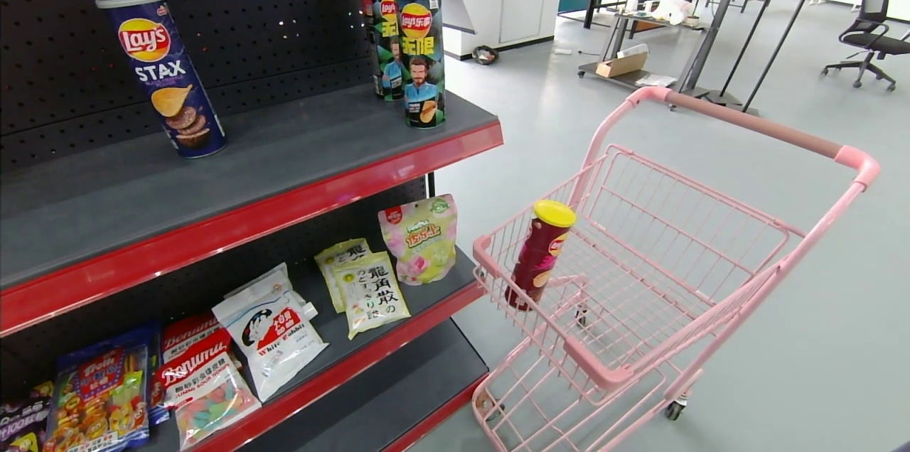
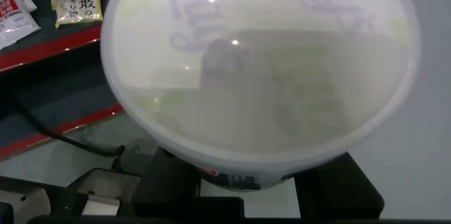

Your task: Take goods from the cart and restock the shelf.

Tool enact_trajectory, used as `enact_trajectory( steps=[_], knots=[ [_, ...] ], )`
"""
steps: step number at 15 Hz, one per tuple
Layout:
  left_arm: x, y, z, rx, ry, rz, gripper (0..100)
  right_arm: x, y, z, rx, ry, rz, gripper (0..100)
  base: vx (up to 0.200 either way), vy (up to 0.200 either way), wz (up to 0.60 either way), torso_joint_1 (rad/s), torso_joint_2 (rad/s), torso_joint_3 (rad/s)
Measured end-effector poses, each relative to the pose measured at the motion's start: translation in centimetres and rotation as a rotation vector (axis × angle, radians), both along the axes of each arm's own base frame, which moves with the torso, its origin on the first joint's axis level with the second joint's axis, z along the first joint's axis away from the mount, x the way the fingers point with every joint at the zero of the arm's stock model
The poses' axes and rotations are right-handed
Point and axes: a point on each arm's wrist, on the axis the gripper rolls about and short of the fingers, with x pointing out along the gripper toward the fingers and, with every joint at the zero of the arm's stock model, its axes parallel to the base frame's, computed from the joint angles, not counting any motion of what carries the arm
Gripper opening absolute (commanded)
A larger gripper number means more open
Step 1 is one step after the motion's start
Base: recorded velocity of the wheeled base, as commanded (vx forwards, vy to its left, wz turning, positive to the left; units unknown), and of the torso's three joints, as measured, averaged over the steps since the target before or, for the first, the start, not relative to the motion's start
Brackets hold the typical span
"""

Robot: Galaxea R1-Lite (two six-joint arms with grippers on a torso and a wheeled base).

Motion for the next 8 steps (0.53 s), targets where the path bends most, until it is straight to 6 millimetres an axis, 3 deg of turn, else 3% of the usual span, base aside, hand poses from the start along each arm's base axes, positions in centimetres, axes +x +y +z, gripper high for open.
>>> enact_trajectory(
  steps=[3, 8],
  knots=[
    [0.0, 0.0, 0.0, 0.0, 0.0, 0.0, 100, -0.41, -0.08, -0.13, -0.003, -0.019, 0.0, 0, 0.0, 0.0, 0.0, 0.106, -0.32, -0.207],
    [0.0, 0.0, 0.02, 0.0, -0.001, 0.0, 100, -0.46, -0.09, -0.18, -0.008, -0.024, 0.005, 0, 0.0, 0.0, 0.0, 0.211, -0.56, -0.356]
  ],
)
